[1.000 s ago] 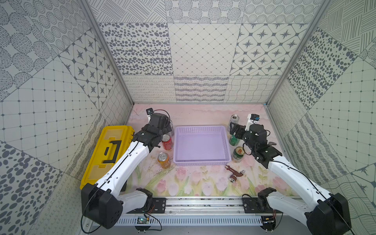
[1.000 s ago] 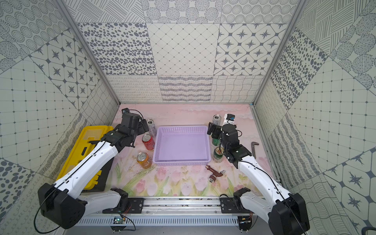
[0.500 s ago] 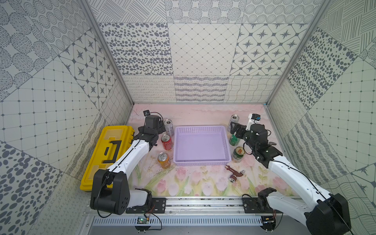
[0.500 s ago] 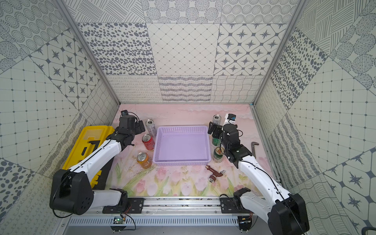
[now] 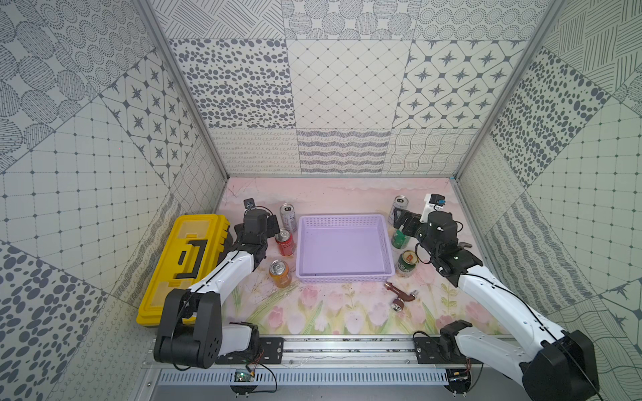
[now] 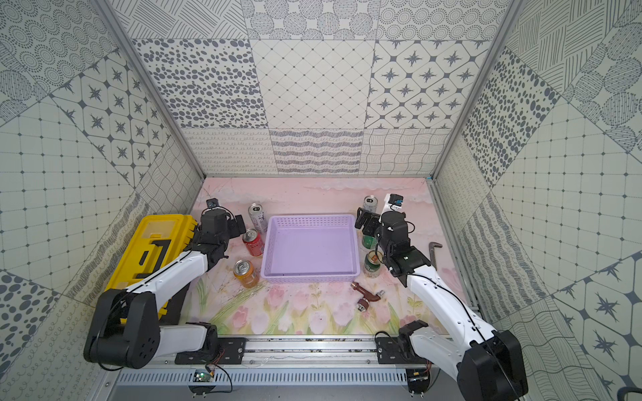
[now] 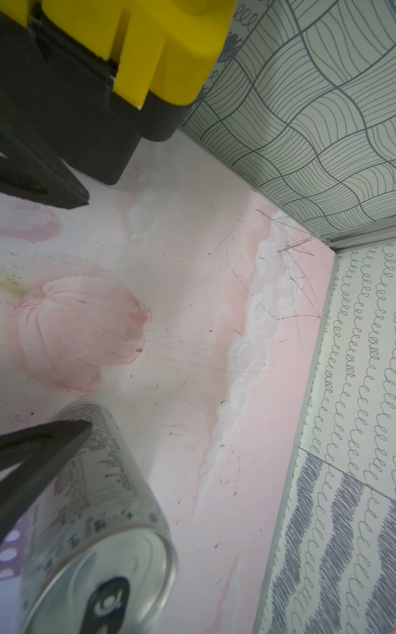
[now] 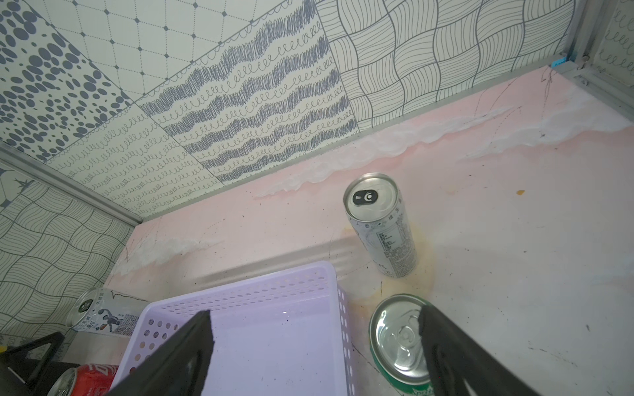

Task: Take out the drinks from the basket
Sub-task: Reset both arms

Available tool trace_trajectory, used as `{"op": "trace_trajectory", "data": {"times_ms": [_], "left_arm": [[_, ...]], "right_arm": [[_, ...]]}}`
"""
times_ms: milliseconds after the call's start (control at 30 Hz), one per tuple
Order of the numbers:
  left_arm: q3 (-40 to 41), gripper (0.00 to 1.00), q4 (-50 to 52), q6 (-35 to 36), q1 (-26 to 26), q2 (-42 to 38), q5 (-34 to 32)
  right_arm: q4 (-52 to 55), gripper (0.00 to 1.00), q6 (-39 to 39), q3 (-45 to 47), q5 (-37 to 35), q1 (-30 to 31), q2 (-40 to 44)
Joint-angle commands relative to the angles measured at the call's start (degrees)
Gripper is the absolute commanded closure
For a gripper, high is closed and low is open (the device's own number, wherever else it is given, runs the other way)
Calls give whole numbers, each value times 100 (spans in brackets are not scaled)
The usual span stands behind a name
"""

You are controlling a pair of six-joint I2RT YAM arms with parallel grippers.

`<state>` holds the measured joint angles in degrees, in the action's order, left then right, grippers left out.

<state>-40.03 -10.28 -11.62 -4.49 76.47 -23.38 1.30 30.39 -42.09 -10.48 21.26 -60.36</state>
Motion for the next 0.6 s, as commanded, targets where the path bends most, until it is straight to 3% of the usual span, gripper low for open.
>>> {"op": "trace_trajectory", "data": {"times_ms": [0,233,567], "left_arm": [[347,0,-1030,779,-256,40,-97],[1001,0,-2618,1442,-541,294,-592],[1059,0,-2576,1162,-542,143,-384]], "right_arm": [[-349,3,55,86,61,-34,-55],[-385,3,84,104,116,-111,-46],[-367,3,90,104,144,-123,4]]}}
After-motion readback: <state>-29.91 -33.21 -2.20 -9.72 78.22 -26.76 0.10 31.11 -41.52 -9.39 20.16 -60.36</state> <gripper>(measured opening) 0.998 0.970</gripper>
